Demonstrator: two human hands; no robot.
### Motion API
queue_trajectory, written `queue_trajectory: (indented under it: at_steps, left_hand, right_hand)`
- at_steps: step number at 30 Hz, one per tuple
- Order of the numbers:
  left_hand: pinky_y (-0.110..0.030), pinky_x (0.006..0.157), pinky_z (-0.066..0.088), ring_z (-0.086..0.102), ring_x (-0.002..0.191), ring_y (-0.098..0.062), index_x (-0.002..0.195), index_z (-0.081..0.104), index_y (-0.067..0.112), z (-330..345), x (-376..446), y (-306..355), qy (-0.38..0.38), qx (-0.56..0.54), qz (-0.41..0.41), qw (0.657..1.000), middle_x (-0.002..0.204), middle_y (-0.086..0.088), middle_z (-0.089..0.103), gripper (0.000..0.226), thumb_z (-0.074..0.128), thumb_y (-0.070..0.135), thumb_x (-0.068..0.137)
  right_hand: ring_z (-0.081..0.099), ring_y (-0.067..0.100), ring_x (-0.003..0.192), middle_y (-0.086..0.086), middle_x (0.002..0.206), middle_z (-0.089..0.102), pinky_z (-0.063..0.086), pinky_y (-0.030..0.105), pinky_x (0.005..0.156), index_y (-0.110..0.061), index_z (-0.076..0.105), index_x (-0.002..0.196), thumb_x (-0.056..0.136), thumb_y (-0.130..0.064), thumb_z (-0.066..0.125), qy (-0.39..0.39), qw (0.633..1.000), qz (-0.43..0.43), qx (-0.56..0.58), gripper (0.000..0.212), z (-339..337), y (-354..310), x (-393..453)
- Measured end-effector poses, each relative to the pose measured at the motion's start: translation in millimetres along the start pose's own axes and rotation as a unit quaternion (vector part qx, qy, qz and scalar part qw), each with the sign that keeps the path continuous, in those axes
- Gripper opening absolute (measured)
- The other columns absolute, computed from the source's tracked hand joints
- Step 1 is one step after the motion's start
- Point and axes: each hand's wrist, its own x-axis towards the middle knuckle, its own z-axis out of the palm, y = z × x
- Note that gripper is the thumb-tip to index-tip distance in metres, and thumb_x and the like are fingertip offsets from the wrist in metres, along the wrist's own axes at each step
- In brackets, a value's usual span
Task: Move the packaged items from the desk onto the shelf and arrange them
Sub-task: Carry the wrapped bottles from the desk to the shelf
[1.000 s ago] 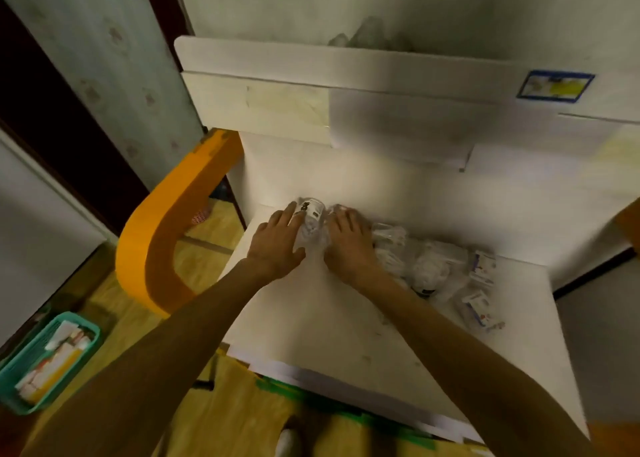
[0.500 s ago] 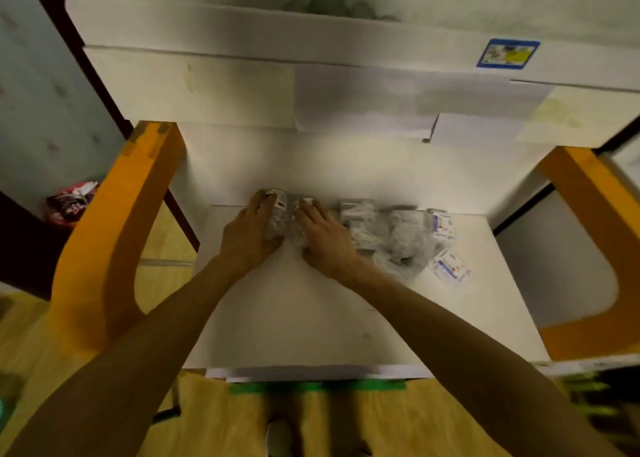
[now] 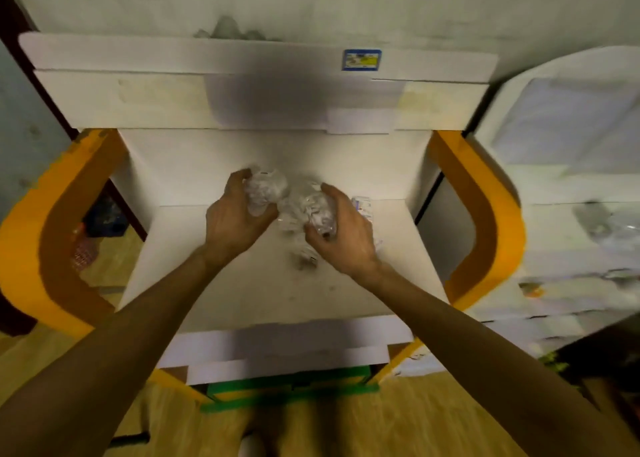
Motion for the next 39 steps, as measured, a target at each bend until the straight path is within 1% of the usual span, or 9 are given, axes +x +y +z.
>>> queue_trajectory:
  at_steps: [6,10,12,16,18,21,25,32,39]
  left_hand:
    - [-0.034,0.075,0.058,0.068,0.095,-0.024,0.136,0.039,0.022,41,-65,139,0.065,-0.064,0.128,0.988,0.128,-0.001,0.06,0.072,0.063,0.064,0.082]
    - [-0.037,0.074,0.058,0.067,0.096,-0.023,0.135,0.044,0.019,74,-94,244,0.078,-0.104,0.223,0.966,0.123,-0.001,0.062,0.069,0.067,0.059,0.083]
    - [-0.038,0.074,0.058,0.068,0.094,-0.024,0.135,0.045,0.024,91,-111,296,0.075,-0.11,0.248,0.96,0.122,0.003,0.063,0.07,0.07,0.059,0.081]
    - [-0.031,0.075,0.055,0.066,0.1,-0.022,0.135,0.045,0.026,129,-152,387,-0.006,-0.086,0.328,0.941,0.126,0.006,0.06,0.075,0.076,0.057,0.074]
    - [-0.035,0.078,0.057,0.065,0.103,-0.023,0.136,0.041,0.03,151,-172,418,-0.066,-0.083,0.351,0.93,0.13,0.007,0.058,0.077,0.072,0.061,0.073]
    - [-0.038,0.075,0.058,0.068,0.096,-0.029,0.135,0.031,0.032,184,-189,449,-0.123,-0.046,0.348,0.928,0.124,0.004,0.063,0.076,0.066,0.065,0.077]
    - [-0.034,0.067,0.054,0.067,0.082,-0.03,0.125,0.033,0.026,234,-205,476,-0.175,-0.001,0.343,0.923,0.109,-0.002,0.068,0.066,0.065,0.063,0.081]
    - [-0.033,0.067,0.046,0.067,0.086,-0.033,0.12,0.039,0.025,338,-190,507,-0.254,0.088,0.386,0.882,0.109,-0.002,0.069,0.06,0.059,0.064,0.08]
    - [-0.032,0.068,0.042,0.066,0.089,-0.032,0.12,0.04,0.025,427,-139,554,-0.276,0.066,0.308,0.908,0.111,-0.003,0.068,0.056,0.056,0.065,0.083]
  right_hand:
    - [0.062,0.017,0.117,0.002,0.135,0.062,0.053,0.029,0.095,-0.013,0.048,0.142,0.086,-0.053,0.064,0.156,0.987,-0.037,0.029,0.07,-124,50,-75]
    - [0.065,0.018,0.106,-0.001,0.128,0.065,0.051,0.025,0.086,-0.018,0.049,0.139,0.087,-0.061,0.054,0.187,0.982,-0.022,-0.024,0.067,-213,94,-134]
    - [0.067,0.021,0.102,-0.001,0.122,0.067,0.053,0.03,0.084,-0.021,0.048,0.137,0.086,-0.064,0.05,0.186,0.98,0.002,-0.069,0.067,-259,119,-162]
    - [0.068,0.026,0.101,-0.002,0.117,0.07,0.052,0.037,0.081,-0.026,0.045,0.134,0.088,-0.068,0.045,0.223,0.964,0.081,-0.122,0.062,-338,168,-211]
    - [0.068,0.027,0.098,-0.002,0.113,0.071,0.049,0.035,0.079,-0.026,0.045,0.132,0.088,-0.068,0.043,0.241,0.954,0.122,-0.129,0.06,-362,192,-236]
    - [0.068,0.029,0.095,-0.001,0.109,0.072,0.052,0.038,0.08,-0.029,0.044,0.129,0.087,-0.07,0.043,0.258,0.94,0.193,-0.113,0.059,-381,224,-266]
    - [0.068,0.024,0.088,-0.004,0.102,0.072,0.053,0.04,0.08,-0.031,0.045,0.127,0.091,-0.073,0.042,0.259,0.92,0.279,-0.092,0.056,-388,269,-302]
    - [0.065,0.026,0.11,-0.001,0.123,0.068,0.052,0.038,0.091,-0.028,0.045,0.131,0.09,-0.077,0.041,0.2,0.893,0.401,-0.043,0.064,-400,362,-319]
    - [0.065,0.031,0.103,0.007,0.114,0.07,0.048,0.036,0.079,-0.023,0.044,0.134,0.089,-0.08,0.037,0.125,0.886,0.439,-0.088,0.072,-472,447,-263]
